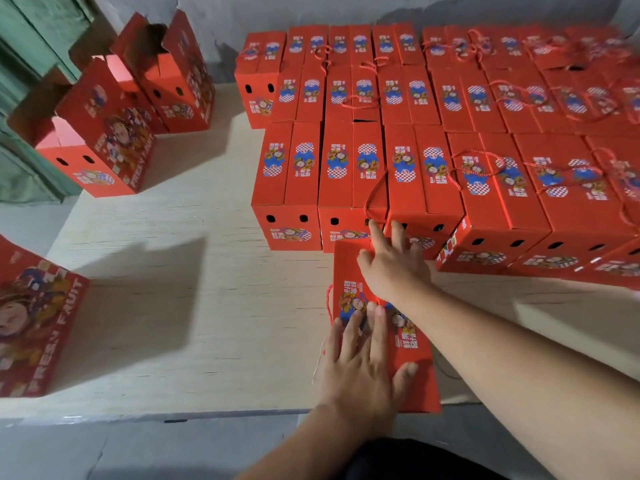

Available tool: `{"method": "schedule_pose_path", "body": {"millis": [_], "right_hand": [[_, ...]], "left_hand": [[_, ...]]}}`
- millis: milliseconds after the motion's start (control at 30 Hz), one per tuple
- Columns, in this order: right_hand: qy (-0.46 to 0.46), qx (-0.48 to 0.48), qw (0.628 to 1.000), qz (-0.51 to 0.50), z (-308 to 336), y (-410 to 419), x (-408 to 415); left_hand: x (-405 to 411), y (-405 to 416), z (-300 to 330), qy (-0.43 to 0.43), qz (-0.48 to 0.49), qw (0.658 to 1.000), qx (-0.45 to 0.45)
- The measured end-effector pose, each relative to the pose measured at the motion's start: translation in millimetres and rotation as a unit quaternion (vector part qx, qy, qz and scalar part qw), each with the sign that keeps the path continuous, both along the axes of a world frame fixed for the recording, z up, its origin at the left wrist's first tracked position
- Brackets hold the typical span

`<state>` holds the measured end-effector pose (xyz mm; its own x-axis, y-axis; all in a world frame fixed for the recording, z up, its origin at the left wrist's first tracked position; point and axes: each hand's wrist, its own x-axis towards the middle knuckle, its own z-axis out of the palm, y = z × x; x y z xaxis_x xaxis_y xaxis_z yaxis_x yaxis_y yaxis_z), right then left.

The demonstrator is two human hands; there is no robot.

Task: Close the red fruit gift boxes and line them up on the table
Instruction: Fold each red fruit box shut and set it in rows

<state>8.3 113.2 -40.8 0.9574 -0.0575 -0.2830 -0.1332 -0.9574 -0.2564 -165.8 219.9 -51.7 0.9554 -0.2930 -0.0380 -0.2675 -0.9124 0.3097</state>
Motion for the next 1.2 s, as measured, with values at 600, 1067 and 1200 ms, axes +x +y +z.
{"method": "schedule_pose_path", "body": {"millis": [600,1067,1200], "right_hand": [[-0.019,0.266,0.964,-0.016,12.3,-32.3,-157.2],[-0.072,0.148,0.986,-0.01,12.9,-10.1,-166.5],[-0.053,0.13,0.99,0.001,15.2,-10.5,-165.8]], "left_hand": [[-11.4,37.9,5.2,0.024,0.009,0.964,-0.263],[91.1,7.5,39.6,0.058,0.168,0.954,-0.24],[120.2,-3.4,37.3,0.096,0.13,0.956,-0.243]]}}
